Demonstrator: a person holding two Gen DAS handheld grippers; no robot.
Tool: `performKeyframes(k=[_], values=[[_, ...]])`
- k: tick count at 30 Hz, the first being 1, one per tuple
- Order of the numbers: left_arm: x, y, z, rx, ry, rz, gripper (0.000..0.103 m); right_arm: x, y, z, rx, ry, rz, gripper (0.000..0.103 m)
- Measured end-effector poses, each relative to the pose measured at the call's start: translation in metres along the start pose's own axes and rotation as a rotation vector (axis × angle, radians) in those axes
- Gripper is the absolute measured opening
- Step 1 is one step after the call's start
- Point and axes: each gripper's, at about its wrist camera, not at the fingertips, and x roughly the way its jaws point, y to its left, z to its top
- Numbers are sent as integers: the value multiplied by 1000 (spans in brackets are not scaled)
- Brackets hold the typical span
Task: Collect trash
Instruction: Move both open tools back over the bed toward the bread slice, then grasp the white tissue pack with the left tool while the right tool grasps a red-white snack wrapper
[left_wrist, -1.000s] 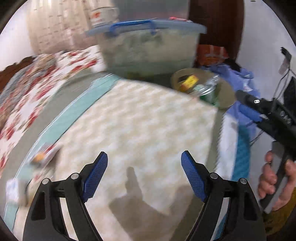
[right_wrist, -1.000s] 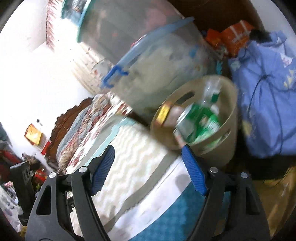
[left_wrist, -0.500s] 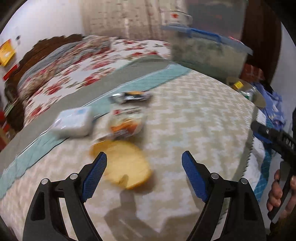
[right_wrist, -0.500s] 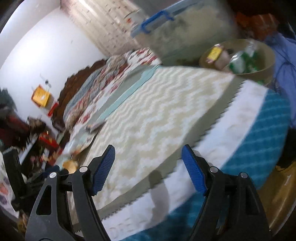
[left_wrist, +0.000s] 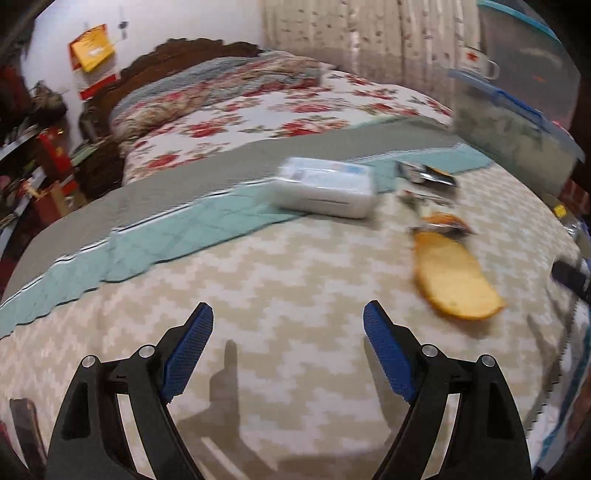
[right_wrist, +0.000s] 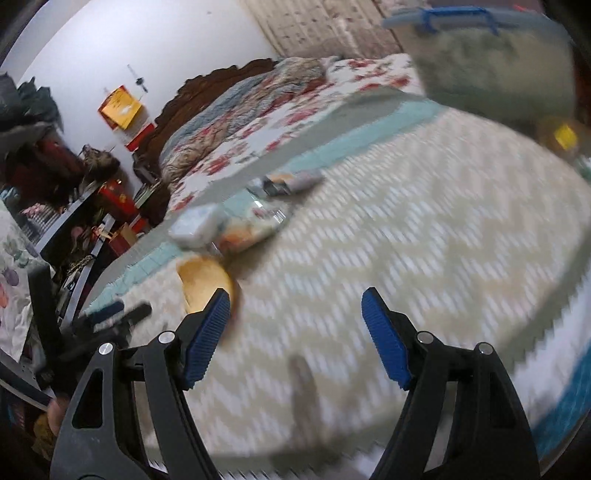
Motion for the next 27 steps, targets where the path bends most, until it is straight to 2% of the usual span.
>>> performKeyframes(k=[2, 4, 7, 10, 13, 15, 17, 18, 19, 21, 23, 24, 26, 27], values=[[1, 23, 1, -69, 4, -7, 80, 15, 17, 24, -21, 21, 44, 74], [0, 40, 2, -107, -9, 20, 80, 42, 45, 53, -79, 65, 95, 74], [-1, 65, 0, -166, -14, 28, 80, 97, 85, 83, -164, 155, 111, 74], [6, 90, -3, -279, 26, -61, 79, 158, 118, 106, -195, 274, 101, 74], [6, 101, -7, -341, 36, -88, 78, 207, 144, 115, -252, 360, 29, 70], [1, 103, -9, -355, 12, -90, 78, 228, 154, 116, -255, 402, 22, 58], [-6, 108, -11, -372, -24, -98, 78, 232, 157, 106, -220, 455, 67, 56], [-11, 111, -12, -390, -51, -108, 79, 227, 163, 97, -213, 486, 135, 56], [-15, 116, -14, -412, -76, -119, 79, 222, 170, 83, -211, 543, 241, 56], [-20, 122, -17, -448, -93, -133, 79, 204, 179, 54, -226, 640, 405, 56], [-18, 126, -18, -473, -77, -145, 79, 180, 176, 43, -262, 622, 454, 56], [-16, 126, -16, -475, -67, -142, 79, 165, 166, 48, -266, 562, 443, 55], [-14, 122, -12, -458, -49, -118, 80, 140, 142, 68, -259, 407, 337, 56], [-13, 119, -10, -441, -44, -103, 82, 127, 123, 83, -241, 311, 265, 60]])
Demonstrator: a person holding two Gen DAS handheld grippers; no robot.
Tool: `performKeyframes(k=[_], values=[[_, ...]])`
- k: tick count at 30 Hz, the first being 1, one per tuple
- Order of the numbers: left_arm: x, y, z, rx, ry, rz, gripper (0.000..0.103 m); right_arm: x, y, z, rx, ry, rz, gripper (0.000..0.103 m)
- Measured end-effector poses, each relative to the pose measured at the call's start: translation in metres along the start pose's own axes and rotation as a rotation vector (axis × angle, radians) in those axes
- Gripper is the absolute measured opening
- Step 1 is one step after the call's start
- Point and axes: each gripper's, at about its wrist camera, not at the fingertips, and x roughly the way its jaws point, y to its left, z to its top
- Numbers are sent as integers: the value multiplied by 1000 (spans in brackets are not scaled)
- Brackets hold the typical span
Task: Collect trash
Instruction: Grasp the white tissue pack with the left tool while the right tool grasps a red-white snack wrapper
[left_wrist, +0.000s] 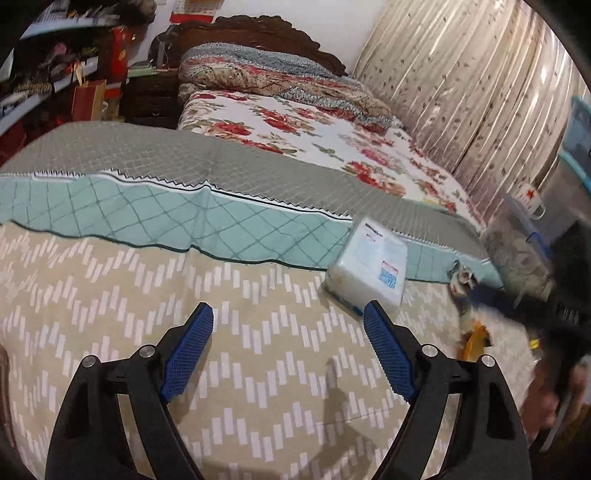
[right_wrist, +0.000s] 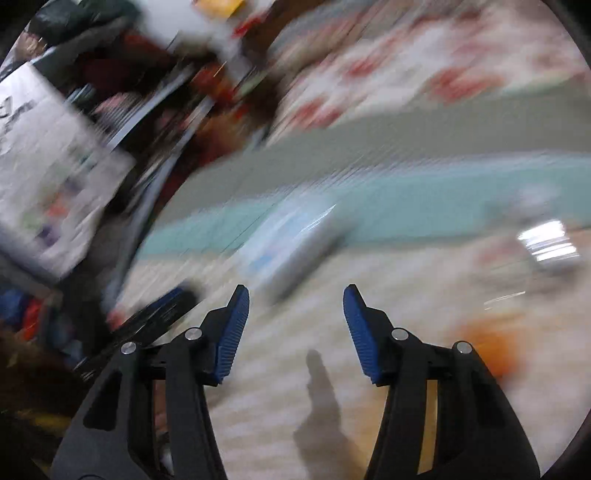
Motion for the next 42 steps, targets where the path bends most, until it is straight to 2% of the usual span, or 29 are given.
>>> performKeyframes(k=[1, 2, 3, 4, 8, 11, 16, 19, 20, 21, 22, 23, 24, 26, 28, 30, 34, 39, 42], values=[[1, -7, 2, 29, 3, 21, 83, -17, -16, 5, 26, -71, -80, 64], [2, -15, 4, 58, 4, 37, 88, -28, -29, 8, 49, -115, -147, 72], [4, -22, 6, 77, 6, 48, 92, -39, -50, 12, 102, -144, -207, 73], [6, -31, 9, 100, 11, 58, 93, -43, -65, 14, 156, -143, -216, 73], [21, -58, 25, 191, -2, 76, 94, -48, -142, 1, 528, -161, -119, 70], [49, -78, 34, 257, 22, 112, 94, -36, -160, -14, 626, -151, -77, 66], [83, -89, 41, 286, 65, 139, 94, -26, -161, -8, 597, -158, -77, 65], [91, -92, 44, 290, 75, 144, 94, -20, -160, 1, 541, -157, -115, 61], [95, -91, 45, 287, 96, 132, 91, -10, -159, 7, 521, -147, -135, 48], [102, -87, 46, 270, 137, 107, 73, 2, -155, 16, 484, -128, -169, 31], [107, -83, 47, 248, 165, 73, 72, 6, -152, 20, 445, -118, -204, 27], [106, -80, 48, 237, 155, 66, 68, 8, -149, 22, 418, -112, -224, 20], [106, -79, 47, 233, 154, 63, 67, 11, -145, 23, 396, -95, -228, 16], [103, -77, 46, 230, 148, 52, 65, 17, -136, 24, 385, -69, -181, 12], [100, -76, 44, 221, 145, 39, 65, 21, -116, 24, 324, -52, -167, 11], [95, -72, 40, 210, 144, 38, 65, 20, -86, 21, 252, -45, -117, 11], [74, -60, 26, 195, 143, 22, 65, 21, -31, 0, 136, -4, -22, 11], [27, -39, -12, 194, 154, -15, 65, 7, 29, -70, -6, 51, 56, 11], [-1, -26, -35, 211, 145, -18, 65, -2, 49, -111, -44, 58, 58, 14]])
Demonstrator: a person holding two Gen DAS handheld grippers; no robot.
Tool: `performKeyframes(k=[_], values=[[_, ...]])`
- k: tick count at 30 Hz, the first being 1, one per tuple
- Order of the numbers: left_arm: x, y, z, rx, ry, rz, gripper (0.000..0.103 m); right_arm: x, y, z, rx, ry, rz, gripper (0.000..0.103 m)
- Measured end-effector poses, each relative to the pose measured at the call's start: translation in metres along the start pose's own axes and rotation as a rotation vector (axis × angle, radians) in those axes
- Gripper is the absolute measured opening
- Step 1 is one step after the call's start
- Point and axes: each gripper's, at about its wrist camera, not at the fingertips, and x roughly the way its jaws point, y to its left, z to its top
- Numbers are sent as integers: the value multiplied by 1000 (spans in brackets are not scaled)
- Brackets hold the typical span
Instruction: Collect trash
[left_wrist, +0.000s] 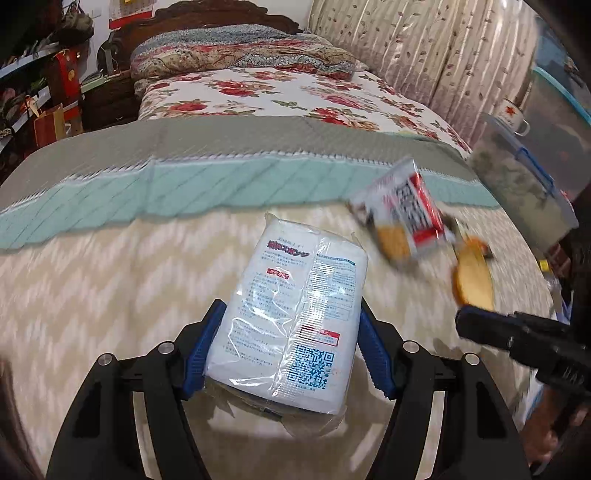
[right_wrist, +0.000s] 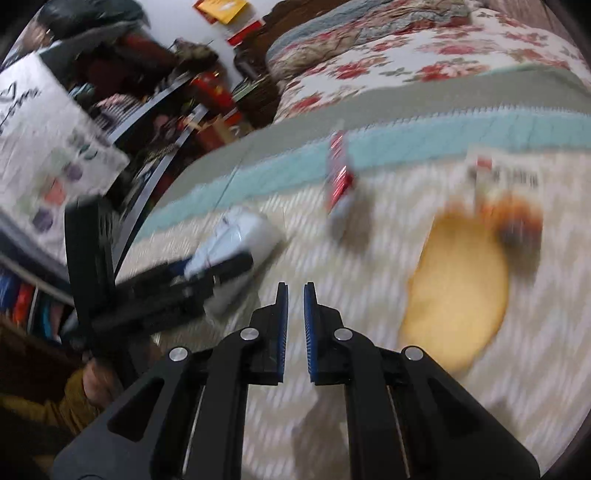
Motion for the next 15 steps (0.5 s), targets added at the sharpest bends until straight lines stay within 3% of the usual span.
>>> performKeyframes(k=[4, 5, 6, 7, 8, 9, 11, 15], values=[[-20, 2, -31, 51, -21, 66, 67, -14, 22, -26, -112, -43, -85, 17], [-22, 2, -35, 56, -25, 81, 68, -17, 23, -23, -122, -66, -103, 33], [-23, 1, -36, 55, -25, 92, 72, -21, 20, -18, -114, -92, -120, 73], [-23, 1, -36, 52, -25, 104, 73, -24, 17, -14, -104, -118, -125, 89], [-23, 0, -35, 45, -26, 121, 75, -28, 14, -7, -90, -174, -136, 93], [-25, -1, -34, 40, -31, 124, 75, -28, 11, 0, -88, -192, -154, 91], [-32, -4, -33, 43, -56, 123, 76, -18, 5, 24, -102, -171, -197, 84], [-40, -9, -31, 74, -95, 153, 87, 21, 5, 59, -188, -76, -318, 83]])
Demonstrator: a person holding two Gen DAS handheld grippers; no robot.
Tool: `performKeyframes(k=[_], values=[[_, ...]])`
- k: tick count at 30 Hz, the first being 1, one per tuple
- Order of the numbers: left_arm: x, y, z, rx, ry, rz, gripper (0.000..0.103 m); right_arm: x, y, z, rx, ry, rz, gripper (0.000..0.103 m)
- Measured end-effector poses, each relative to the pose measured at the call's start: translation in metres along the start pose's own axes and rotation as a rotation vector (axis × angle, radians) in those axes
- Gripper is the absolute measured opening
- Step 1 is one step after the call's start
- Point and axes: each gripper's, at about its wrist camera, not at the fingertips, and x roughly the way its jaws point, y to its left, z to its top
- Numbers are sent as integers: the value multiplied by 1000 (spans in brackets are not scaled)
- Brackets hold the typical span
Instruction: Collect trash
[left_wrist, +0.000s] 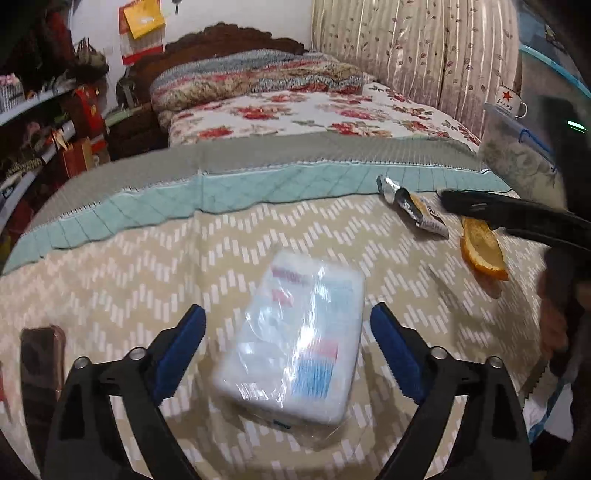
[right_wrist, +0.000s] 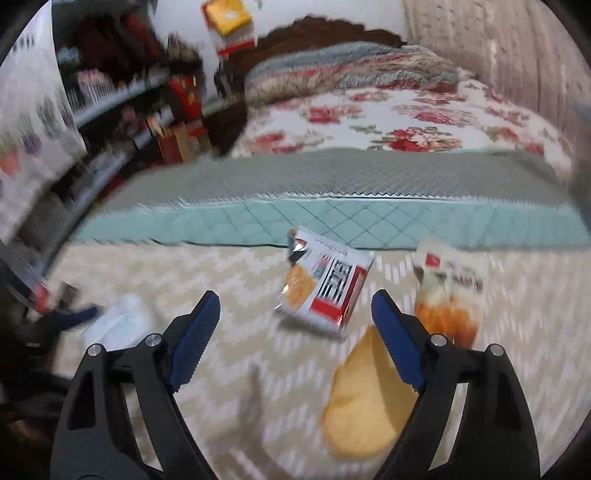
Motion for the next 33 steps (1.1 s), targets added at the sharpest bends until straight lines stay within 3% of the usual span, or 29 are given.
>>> performKeyframes(k=[2, 4, 5, 6, 7, 10, 13, 16, 19, 25, 30, 31, 33], values=[[0, 1, 1, 6, 1, 6, 87, 19, -2, 8, -14, 59, -20, 80], [4, 4, -1, 6, 11, 14, 87, 38, -1, 12, -45, 125, -37, 59], [5, 5, -1, 5, 12, 8, 85, 42, -1, 12, -54, 137, -46, 43], [6, 5, -1, 6, 11, -16, 69, 42, 0, 12, -63, 127, -48, 37], [7, 4, -1, 12, 19, -67, 61, 37, 2, 8, -62, 118, -21, 35], [4, -1, -1, 38, 9, -66, 59, 15, 8, -5, -61, 75, 37, 28], [-4, -8, 1, 31, 5, -133, 58, -32, 17, -34, -68, -17, 107, 28], [-18, -25, 7, 67, -40, -182, 58, -77, 10, -66, -28, -112, 109, 28], [-27, -48, 12, 124, -56, -256, 59, -108, -10, -99, 42, -170, 31, 28], [-26, -115, -1, 294, -16, -374, 59, -144, -49, -163, 163, -157, -134, 28], [-20, -157, -20, 419, 17, -420, 62, -149, -59, -196, 199, -118, -193, 31], [-19, -164, -26, 443, 17, -404, 64, -147, -60, -200, 205, -106, -191, 34], [-15, -171, -34, 470, 28, -355, 67, -146, -67, -204, 227, -105, -180, 66]])
